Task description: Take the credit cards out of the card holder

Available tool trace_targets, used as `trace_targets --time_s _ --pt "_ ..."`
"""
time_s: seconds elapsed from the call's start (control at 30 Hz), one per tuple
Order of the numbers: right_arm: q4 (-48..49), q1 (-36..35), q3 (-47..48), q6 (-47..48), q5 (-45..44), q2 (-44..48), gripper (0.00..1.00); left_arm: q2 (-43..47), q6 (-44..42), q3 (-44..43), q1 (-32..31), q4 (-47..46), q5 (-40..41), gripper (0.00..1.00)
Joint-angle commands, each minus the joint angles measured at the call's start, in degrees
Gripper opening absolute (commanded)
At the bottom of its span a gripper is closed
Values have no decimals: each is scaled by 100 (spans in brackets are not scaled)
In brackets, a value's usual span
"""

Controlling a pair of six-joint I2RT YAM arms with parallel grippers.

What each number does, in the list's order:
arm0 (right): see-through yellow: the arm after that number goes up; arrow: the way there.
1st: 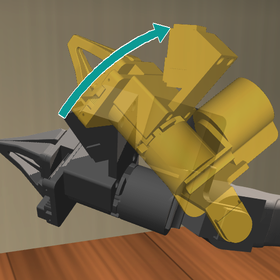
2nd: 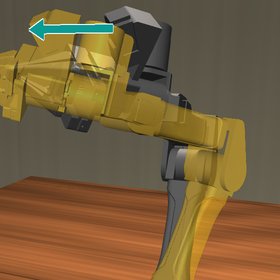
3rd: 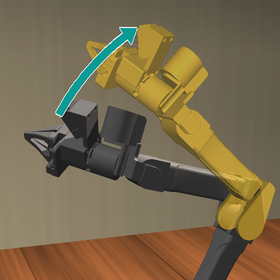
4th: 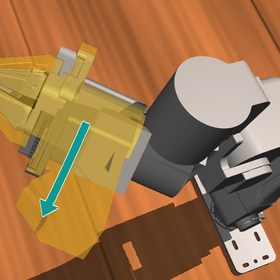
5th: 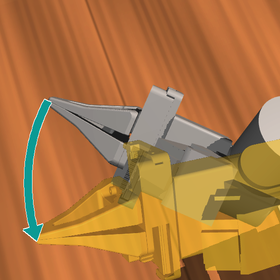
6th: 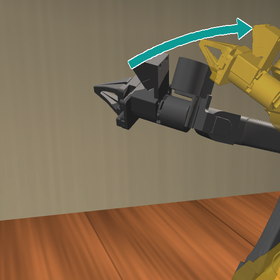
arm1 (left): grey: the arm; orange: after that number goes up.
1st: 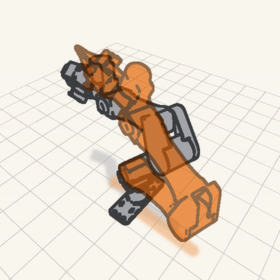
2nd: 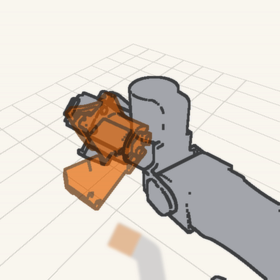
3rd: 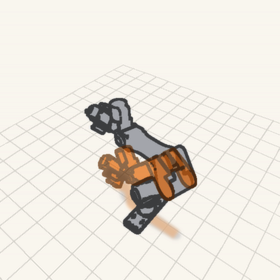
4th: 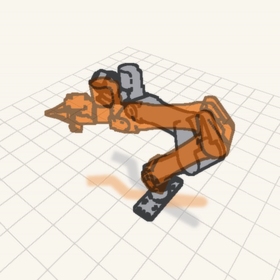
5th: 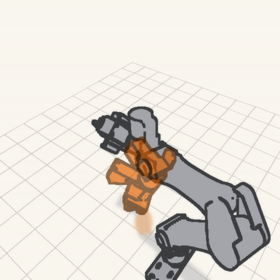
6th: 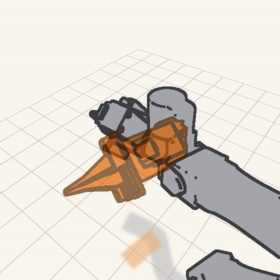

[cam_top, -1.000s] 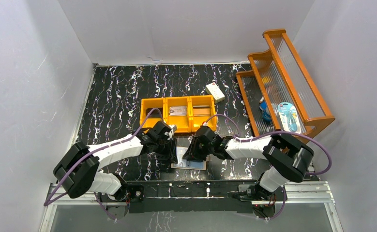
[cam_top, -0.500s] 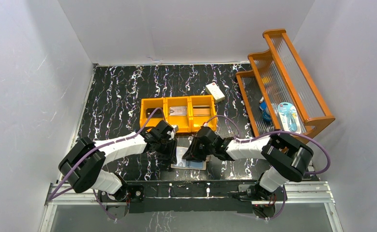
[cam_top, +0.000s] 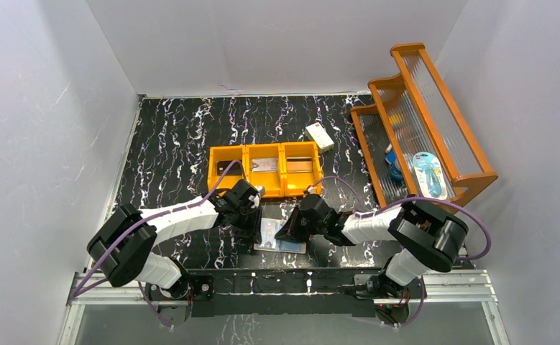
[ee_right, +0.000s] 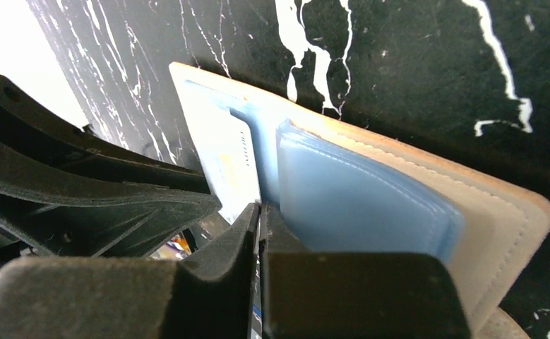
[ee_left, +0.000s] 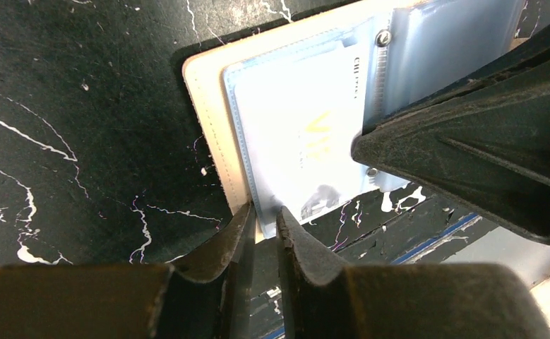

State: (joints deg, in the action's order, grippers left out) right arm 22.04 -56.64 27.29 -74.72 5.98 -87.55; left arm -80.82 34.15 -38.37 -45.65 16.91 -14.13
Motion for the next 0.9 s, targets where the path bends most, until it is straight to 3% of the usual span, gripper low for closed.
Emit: trace_targets --time_s 0.0,0.2,0.87 --pt "747 -49 -107 -19 73 309 9 -92 101 52 -189 -30 -154 16" --pt "471 -49 -125 141 -104 558 0 -77 150 90 -207 -30 -67 16" --pt "-361 165 -486 84 -453 1108 0 -13 210 97 -209 115 155 12"
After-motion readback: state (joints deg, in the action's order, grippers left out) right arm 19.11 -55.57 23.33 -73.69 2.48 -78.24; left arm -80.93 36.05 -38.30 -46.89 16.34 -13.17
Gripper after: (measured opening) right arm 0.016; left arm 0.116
